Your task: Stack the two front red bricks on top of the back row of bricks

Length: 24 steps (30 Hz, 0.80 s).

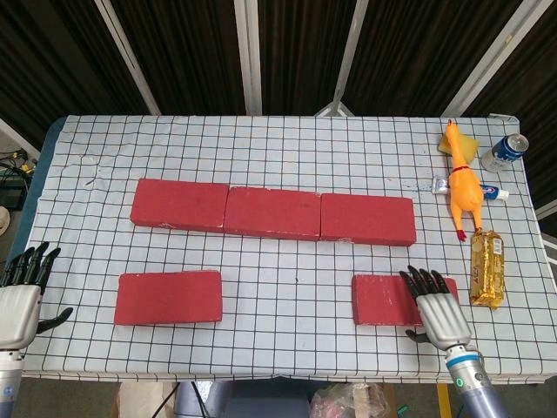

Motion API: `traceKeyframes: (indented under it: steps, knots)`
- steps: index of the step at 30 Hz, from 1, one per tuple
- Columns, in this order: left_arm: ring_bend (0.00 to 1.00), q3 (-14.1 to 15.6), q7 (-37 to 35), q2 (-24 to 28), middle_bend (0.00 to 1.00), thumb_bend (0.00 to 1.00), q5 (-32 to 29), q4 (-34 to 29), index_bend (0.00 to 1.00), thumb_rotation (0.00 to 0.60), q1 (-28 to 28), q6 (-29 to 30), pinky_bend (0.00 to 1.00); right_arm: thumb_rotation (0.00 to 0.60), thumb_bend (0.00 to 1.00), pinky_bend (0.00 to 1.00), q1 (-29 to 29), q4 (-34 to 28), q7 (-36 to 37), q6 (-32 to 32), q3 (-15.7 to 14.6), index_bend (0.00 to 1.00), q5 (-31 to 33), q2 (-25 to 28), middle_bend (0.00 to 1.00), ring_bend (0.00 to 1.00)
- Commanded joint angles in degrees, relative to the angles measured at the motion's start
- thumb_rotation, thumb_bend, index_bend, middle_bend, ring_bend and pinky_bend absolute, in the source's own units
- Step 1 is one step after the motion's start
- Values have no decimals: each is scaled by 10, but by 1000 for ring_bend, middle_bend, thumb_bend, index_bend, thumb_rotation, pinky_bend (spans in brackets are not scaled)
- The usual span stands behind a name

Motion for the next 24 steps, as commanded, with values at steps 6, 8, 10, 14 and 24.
traceKeyframes:
  steps: [6,8,10,14,24]
  knots:
    - [0,-1,1,0,0,0,-3,0,97,600,-2,-4,87,600,161,0,30,-33,-70,-32,7,45,61,7,0,0]
    - [0,-1,1,0,0,0,-4,0,97,600,-2,-4,87,600,162,0,37,-40,-85,-37,10,45,78,7,0,0]
    - [0,-2,0,1,0,0,-4,0,97,600,-2,-3,87,600,162,0,45,-47,-101,-41,13,45,94,8,0,0]
    - [0,-2,-3,2,0,0,-5,0,96,600,-1,-2,87,600,162,0,60,-68,-136,-43,17,45,129,16,0,0]
    - [0,-2,-5,4,0,0,-6,-2,96,600,-2,-3,87,600,161,0,101,-124,-209,-52,11,45,217,40,0,0]
